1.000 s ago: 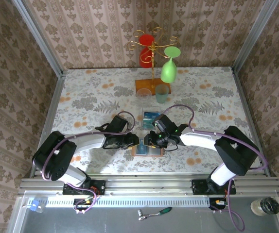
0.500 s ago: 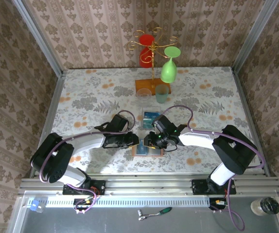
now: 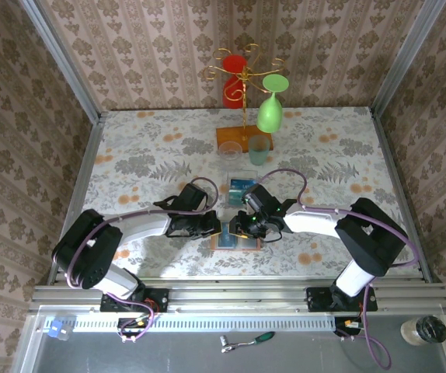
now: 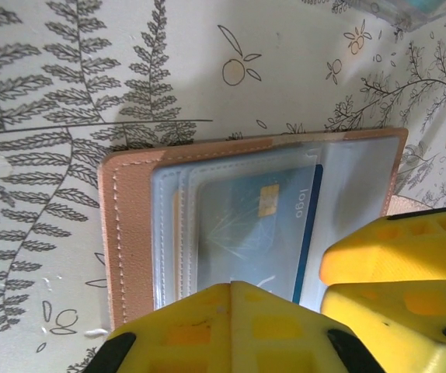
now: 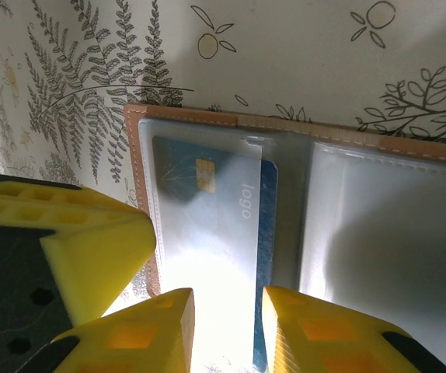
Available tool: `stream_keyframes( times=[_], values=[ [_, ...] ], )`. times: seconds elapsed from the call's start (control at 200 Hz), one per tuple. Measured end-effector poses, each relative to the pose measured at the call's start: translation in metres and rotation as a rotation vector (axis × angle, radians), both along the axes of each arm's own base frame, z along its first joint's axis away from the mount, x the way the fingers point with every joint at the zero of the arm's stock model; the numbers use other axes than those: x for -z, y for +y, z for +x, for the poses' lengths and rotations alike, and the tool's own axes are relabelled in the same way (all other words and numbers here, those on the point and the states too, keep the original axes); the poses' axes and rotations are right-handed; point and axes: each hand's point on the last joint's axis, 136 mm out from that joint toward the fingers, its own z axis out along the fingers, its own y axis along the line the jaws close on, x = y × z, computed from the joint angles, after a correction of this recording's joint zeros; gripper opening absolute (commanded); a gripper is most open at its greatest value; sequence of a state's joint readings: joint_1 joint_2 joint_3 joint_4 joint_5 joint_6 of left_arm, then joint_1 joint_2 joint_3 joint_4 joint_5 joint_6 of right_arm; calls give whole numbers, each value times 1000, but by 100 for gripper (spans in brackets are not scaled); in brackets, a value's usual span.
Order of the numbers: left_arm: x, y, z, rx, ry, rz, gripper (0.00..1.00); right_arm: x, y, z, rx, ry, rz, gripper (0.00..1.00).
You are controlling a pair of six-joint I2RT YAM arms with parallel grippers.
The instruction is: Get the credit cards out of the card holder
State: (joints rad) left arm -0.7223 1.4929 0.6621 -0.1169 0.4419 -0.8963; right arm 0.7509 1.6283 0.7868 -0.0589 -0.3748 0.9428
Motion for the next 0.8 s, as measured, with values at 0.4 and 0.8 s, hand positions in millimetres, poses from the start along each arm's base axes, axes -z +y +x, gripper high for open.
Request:
stream_keyframes(
  times=[0.4, 0.8],
  values=[
    [5, 3, -3, 0, 10, 10, 6, 1, 5, 5, -1, 0, 1, 28],
    [9, 4, -4, 0, 20, 18, 6, 1, 7, 8, -18, -12, -6, 28]
  ],
)
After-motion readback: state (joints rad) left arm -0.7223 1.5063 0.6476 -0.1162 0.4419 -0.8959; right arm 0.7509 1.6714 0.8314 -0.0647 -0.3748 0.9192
